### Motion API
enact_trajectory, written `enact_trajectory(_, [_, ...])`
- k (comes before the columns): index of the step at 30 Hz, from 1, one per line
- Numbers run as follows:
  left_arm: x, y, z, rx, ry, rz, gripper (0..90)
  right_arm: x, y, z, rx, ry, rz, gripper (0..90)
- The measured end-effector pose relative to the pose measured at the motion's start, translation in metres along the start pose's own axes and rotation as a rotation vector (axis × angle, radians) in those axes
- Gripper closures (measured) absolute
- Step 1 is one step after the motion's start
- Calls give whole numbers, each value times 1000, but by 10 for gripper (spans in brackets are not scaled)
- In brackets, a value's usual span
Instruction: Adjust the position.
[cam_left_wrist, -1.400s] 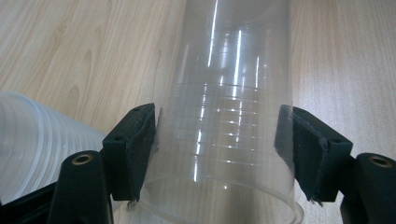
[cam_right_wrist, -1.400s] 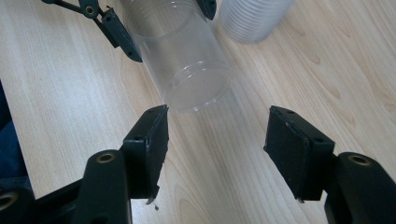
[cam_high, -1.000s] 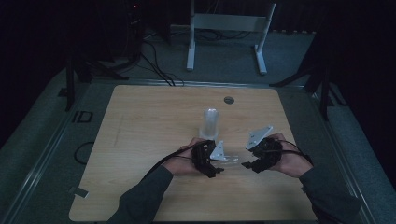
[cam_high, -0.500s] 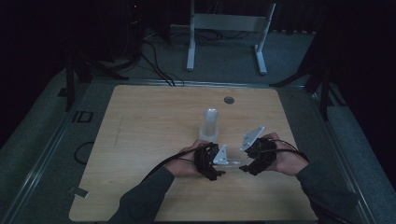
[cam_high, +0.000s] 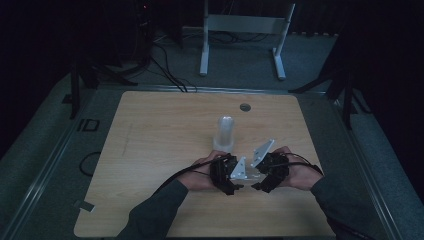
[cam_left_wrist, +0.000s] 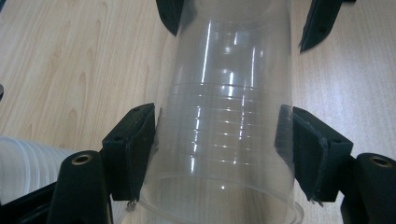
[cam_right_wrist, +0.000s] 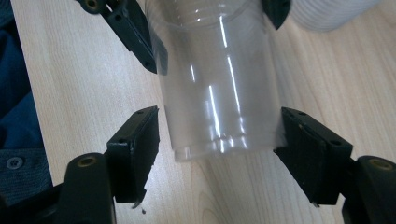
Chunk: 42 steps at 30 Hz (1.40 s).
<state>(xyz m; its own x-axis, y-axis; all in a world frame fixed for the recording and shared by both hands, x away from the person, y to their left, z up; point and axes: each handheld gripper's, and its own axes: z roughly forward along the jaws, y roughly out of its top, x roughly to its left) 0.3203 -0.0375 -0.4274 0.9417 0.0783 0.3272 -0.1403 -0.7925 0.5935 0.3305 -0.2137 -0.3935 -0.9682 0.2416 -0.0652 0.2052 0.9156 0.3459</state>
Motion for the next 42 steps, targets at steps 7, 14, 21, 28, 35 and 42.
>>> enact_trajectory(7, [-1,1,0,-9,-5,6,294,1,2,3,8,3,-5,367])
enact_trajectory(14, [-3,1,-1,-13,-3,12,282,0,0,3,-2,4,-5,405])
enact_trajectory(21, [-2,3,0,-26,-11,-24,208,1,-2,2,-19,3,7,416])
enact_trajectory(28, [0,3,-3,-37,1,-53,148,1,-2,0,-30,-1,7,417])
enact_trajectory(35, [4,3,-8,-79,9,-96,145,0,-6,1,-36,-2,15,417])
enact_trajectory(42, [7,2,-12,-102,31,-117,143,-2,-13,1,-42,-9,38,417])
